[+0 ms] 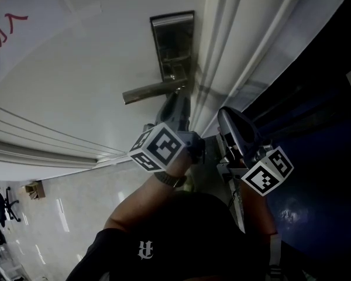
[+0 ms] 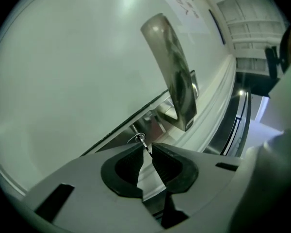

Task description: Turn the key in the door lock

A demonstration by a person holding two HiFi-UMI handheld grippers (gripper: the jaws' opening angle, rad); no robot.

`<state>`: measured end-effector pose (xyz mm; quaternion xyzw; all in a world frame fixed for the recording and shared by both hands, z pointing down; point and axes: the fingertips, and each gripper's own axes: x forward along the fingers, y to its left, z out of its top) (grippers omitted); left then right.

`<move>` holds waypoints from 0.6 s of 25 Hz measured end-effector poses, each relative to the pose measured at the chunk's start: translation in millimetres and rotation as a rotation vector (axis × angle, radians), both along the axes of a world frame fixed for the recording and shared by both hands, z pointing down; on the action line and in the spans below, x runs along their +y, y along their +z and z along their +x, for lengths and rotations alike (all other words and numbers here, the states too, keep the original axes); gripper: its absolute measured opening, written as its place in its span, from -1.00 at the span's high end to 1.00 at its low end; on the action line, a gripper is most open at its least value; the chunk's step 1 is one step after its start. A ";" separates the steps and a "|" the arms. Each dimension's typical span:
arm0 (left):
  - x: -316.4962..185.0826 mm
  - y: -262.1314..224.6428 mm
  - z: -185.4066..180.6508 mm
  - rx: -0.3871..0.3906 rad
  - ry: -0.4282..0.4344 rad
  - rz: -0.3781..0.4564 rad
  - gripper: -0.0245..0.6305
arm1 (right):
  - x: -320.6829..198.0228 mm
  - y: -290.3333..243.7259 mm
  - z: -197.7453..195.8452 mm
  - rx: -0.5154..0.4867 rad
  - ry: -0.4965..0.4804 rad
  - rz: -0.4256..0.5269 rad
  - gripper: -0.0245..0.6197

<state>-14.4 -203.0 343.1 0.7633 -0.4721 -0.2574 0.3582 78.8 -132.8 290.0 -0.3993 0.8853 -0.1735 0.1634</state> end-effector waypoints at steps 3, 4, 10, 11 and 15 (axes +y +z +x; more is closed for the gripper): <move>-1.4 0.3 0.0 0.122 0.011 -0.017 0.80 | 0.0 0.9 0.2 -0.001 -0.007 -0.005 0.88; -2.0 0.1 -0.1 0.166 0.019 -0.025 0.80 | -0.3 1.4 0.5 -0.003 -0.009 -0.007 0.88; -1.2 0.3 -0.4 -0.003 0.017 -0.016 0.81 | 1.1 3.5 -0.6 -0.001 -0.020 -0.015 0.88; -1.0 0.0 0.1 -0.061 0.016 -0.008 0.81 | 1.6 3.4 -0.8 -0.002 -0.023 -0.015 0.88; -0.6 -0.7 1.0 -0.302 -0.010 0.021 0.81 | 3.4 3.7 0.0 -0.010 -0.032 -0.016 0.88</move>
